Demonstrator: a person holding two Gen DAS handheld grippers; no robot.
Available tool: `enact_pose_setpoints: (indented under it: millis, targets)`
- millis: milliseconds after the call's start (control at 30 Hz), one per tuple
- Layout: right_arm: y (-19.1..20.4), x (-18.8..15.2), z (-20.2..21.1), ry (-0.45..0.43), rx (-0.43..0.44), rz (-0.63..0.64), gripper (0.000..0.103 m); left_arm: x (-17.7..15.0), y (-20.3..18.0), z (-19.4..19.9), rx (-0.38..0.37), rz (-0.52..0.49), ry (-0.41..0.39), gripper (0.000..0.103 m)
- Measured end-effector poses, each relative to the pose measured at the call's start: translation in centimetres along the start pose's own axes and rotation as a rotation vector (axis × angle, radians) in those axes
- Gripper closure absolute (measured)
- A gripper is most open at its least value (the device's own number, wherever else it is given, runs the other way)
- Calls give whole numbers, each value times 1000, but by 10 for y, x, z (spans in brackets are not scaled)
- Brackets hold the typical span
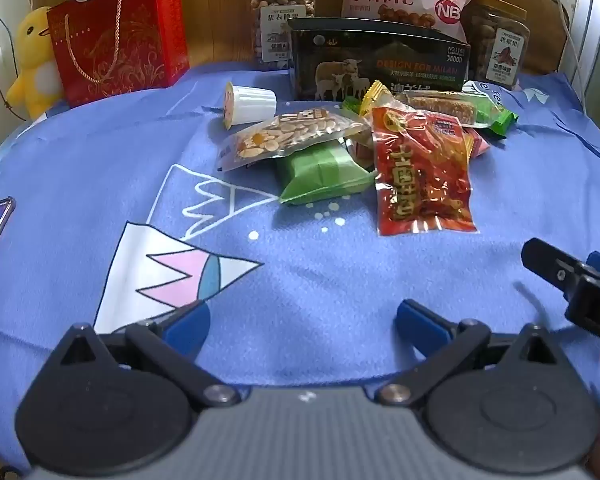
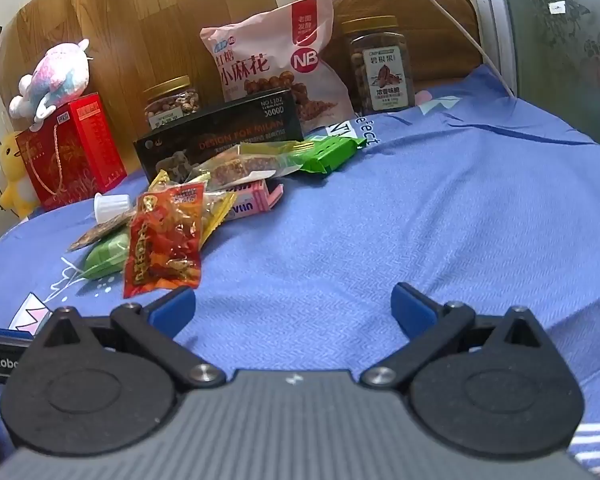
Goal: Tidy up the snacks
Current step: 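Move the left tool toward the red spicy-strip bag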
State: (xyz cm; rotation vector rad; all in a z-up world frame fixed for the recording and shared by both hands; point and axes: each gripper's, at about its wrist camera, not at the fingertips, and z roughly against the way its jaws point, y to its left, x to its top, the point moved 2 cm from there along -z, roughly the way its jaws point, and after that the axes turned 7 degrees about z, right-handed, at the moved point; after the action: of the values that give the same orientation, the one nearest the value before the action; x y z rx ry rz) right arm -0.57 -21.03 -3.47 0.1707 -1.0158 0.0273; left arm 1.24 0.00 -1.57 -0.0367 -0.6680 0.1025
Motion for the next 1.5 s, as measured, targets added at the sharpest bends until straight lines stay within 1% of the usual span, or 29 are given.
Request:
enact_pose_setpoints:
  millis: [167, 267, 433, 533, 633, 667, 733, 833, 933, 1000, 1067, 1133, 1200, 1233, 1300, 1333, 1367, 1400, 1433, 1467, 1500]
  targets:
    - [-2, -3, 1, 1, 5, -6, 0, 0, 0, 0, -3, 1, 0, 0]
    - [-3, 3, 1, 1, 11, -18, 0, 0, -1, 1, -2, 1, -2, 0]
    - [-8, 5, 5, -4, 43, -73, 0, -3, -2, 3, -7, -2, -10, 0]
    - [-16, 4, 4, -12, 82, -124, 0, -6, -3, 0, -20, -13, -20, 0]
    - [-23, 3, 7, -32, 121, -181, 0, -10, 1, 5, -46, -32, -44, 0]
    - [-26, 2, 8, -44, 138, -201, 0, -12, 4, 6, -65, -46, -55, 0]
    - [-33, -1, 10, -70, 178, -242, 0, -18, 9, 7, -103, -78, -86, 0]
    - [-42, -6, 13, -112, 235, -293, 0, -26, 14, 10, -141, -111, -132, 0]
    - [-38, -3, 14, -113, 229, -269, 0, -32, 17, 10, -161, -149, -163, 0]
    - [-35, -1, 13, -104, 209, -244, 0, -28, 18, 10, -174, -154, -136, 0]
    - [-31, 0, 12, -93, 185, -214, 0, -19, 24, 12, -191, -123, -110, 0]
    - [-26, -1, 11, -87, 171, -171, 0, -13, 36, 19, -198, -81, -166, 0]
    - [-20, 1, 9, -82, 183, -119, 0, -4, 48, 25, -189, -44, -221, 0]
    - [-17, 3, 8, -79, 189, -93, 2, 1, 54, 26, -195, -23, -231, 0]
    - [-8, 9, 4, -66, 206, -30, 12, 11, 62, 25, -225, 6, -227, 0]
    - [-3, 12, 1, -61, 217, -1, 14, 17, 64, 23, -250, 13, -218, 2]
    - [1, 16, -2, -55, 228, 23, 19, 22, 64, 22, -277, 14, -209, 4]
    - [6, 20, -7, -43, 246, 52, 25, 29, 63, 20, -321, 14, -195, 10]
    - [11, 24, -12, -28, 261, 78, 29, 34, 60, 17, -360, 11, -180, 14]
    - [16, 28, -19, -7, 277, 103, 35, 40, 57, 14, -405, 8, -166, 15]
    - [20, 30, -24, 11, 291, 118, 37, 46, 52, 10, -445, 7, -150, 17]
